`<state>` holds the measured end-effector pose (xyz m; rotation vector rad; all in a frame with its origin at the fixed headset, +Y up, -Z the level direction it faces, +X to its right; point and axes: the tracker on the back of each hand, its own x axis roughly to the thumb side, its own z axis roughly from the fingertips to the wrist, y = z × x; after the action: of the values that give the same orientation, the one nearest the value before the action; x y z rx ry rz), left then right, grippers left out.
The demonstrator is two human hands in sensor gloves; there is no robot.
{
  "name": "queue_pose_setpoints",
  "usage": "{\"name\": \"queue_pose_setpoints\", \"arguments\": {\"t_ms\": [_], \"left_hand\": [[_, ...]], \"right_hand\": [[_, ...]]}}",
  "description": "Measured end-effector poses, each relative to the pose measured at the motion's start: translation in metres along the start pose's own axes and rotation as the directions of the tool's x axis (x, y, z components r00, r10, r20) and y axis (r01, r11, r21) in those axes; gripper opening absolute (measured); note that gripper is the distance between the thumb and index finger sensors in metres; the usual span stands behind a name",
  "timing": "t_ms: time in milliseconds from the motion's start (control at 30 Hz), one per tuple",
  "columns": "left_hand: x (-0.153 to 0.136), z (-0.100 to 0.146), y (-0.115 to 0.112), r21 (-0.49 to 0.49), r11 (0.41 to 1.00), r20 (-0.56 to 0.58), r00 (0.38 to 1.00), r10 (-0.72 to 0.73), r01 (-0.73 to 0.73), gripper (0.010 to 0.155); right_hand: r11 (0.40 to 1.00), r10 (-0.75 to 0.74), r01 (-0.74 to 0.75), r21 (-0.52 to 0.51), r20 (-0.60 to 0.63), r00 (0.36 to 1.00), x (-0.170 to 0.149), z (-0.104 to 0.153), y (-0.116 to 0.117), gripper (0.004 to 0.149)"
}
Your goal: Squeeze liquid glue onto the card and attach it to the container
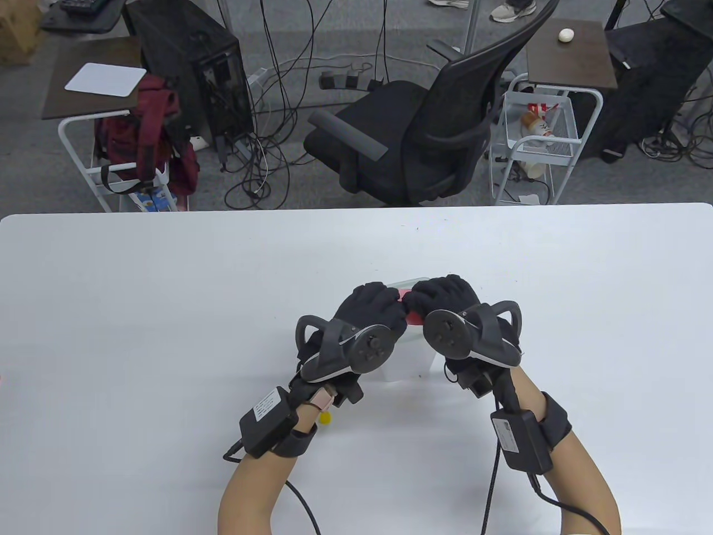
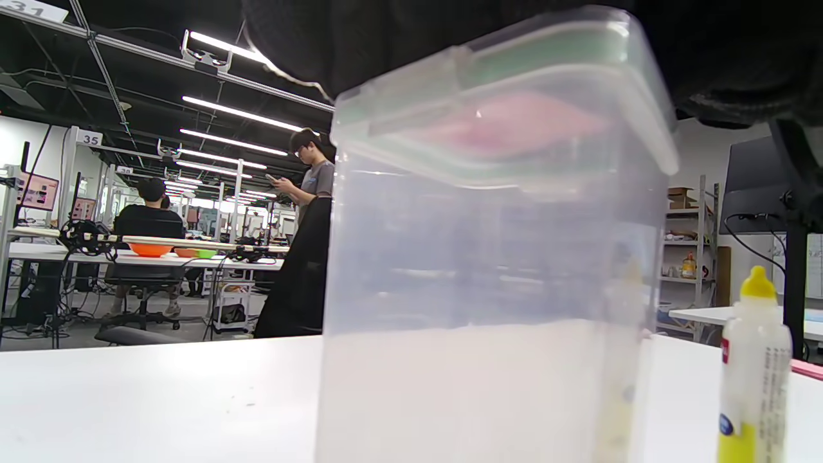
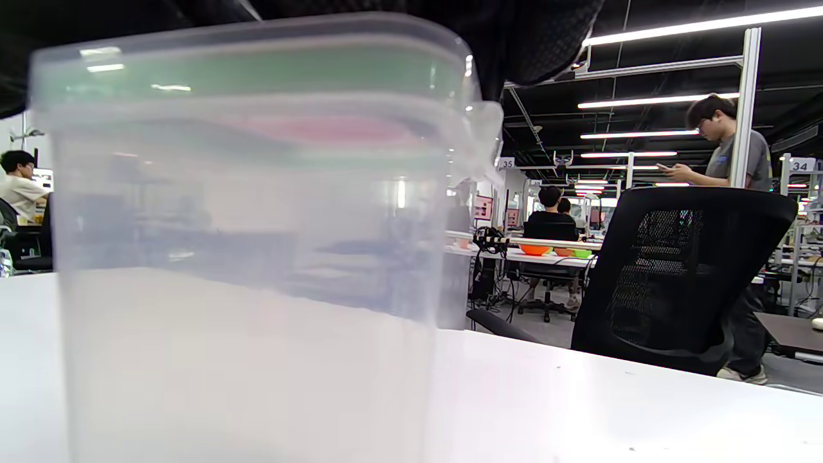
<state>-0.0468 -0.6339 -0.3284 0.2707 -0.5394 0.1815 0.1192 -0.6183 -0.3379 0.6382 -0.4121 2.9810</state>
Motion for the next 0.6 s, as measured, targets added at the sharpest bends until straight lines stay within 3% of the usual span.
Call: {"name": "queue_pose_setpoints", "arguments": {"t_ms": [600], "left_hand": [[-0.0051, -0.0049, -0.0007, -0.081, 0.996, 0.01, 0.999, 0.04, -0.039, 0.044]], "right_hand": [[0.998, -0.056, 0.056, 0.012, -0.003, 0.998, -0.0085, -0.0032, 0.004, 0.036]]}}
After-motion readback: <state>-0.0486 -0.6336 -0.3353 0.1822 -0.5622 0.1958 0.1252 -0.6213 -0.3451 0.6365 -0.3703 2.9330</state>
